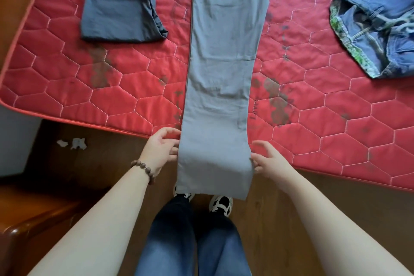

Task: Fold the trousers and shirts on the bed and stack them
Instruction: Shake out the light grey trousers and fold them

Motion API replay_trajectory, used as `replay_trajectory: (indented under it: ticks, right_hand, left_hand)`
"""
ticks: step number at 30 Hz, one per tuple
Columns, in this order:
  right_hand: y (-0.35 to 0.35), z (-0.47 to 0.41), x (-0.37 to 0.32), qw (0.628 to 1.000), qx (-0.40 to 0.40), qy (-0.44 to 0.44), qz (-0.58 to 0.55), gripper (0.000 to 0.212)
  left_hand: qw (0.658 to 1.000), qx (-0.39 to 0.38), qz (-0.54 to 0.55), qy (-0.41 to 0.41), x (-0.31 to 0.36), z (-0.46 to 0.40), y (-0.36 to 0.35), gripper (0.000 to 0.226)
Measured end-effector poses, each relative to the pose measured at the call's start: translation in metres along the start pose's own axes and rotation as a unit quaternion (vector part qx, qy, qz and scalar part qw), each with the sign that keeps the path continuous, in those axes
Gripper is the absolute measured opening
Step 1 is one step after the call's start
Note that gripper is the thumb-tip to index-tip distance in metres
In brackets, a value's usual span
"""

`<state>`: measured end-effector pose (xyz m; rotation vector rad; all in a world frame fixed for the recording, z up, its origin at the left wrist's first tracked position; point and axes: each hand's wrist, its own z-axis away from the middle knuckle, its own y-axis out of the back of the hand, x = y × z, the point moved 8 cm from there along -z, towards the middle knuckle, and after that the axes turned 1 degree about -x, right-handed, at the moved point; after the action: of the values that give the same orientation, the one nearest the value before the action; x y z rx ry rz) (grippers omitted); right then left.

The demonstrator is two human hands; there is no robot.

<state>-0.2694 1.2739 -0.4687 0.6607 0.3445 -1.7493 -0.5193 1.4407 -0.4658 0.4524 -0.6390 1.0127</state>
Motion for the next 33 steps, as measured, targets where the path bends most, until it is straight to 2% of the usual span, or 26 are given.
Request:
replay_trajectory:
  ticks: [3,5,8,11,14,15,19,21,23,26,28,30,33]
  right_hand:
    - [0.005,0.010,-0.032,0.993,-0.084,0.032,-0.072,0.055]
    - [0.011,0.013,-0.056,0.988,-0.113,0.060,-0.085,0.049]
    - [0.025,0.007,-0.090,0.992,-0.069,0.092,-0.045,0.029]
    - [0.042,-0.009,-0.129,0.989,0.011,0.148,0.022,0.019]
    - [0.053,-0.033,-0.173,0.979,0.053,0.192,0.048,0.022]
    - [0.052,-0.043,-0.187,0.978,0.045,0.198,0.046,0.023]
    - [0.052,-0.094,-0.236,0.979,0.032,0.201,0.006,0.034]
    - [0.056,-0.131,-0.258,0.981,0.046,0.188,-0.029,0.032]
    - [0.065,-0.178,-0.263,0.985,0.087,0.136,-0.067,0.026]
    - [0.066,-0.234,-0.232,0.990,0.116,-0.004,-0.073,0.014]
    - [0.060,-0.250,-0.203,0.989,0.099,-0.075,-0.085,0.027]
    - [0.064,-0.257,-0.191,0.987,0.121,-0.084,-0.068,0.029]
    - [0.070,-0.259,-0.204,0.986,0.162,-0.040,0.015,0.027]
  left_hand:
    - [0.997,-0.077,0.013,-0.020,0.032,0.006,-0.004,0.036]
    - [0.994,-0.098,-0.014,-0.049,0.056,0.006,-0.008,0.043]
    - [0.992,-0.076,-0.038,-0.096,0.093,0.000,-0.011,0.037]
    - [0.988,-0.042,-0.050,-0.137,0.127,-0.018,-0.011,0.023]
    - [0.960,0.018,-0.181,-0.211,0.167,-0.051,-0.009,0.014]
    - [0.957,0.019,-0.187,-0.222,0.179,-0.063,-0.010,0.013]
    - [0.973,-0.060,-0.081,-0.206,0.217,-0.119,-0.021,0.020]
    - [0.982,-0.055,-0.037,-0.175,0.231,-0.157,-0.021,0.018]
    - [0.989,-0.027,-0.024,-0.142,0.237,-0.198,-0.020,0.014]
    - [0.977,-0.004,-0.188,-0.100,0.223,-0.248,-0.028,0.015]
    - [0.975,-0.012,-0.213,-0.069,0.207,-0.265,-0.034,0.020]
    - [0.976,0.005,-0.212,-0.053,0.200,-0.277,-0.033,0.021]
    - [0.972,0.028,-0.224,-0.063,0.204,-0.284,-0.028,0.012]
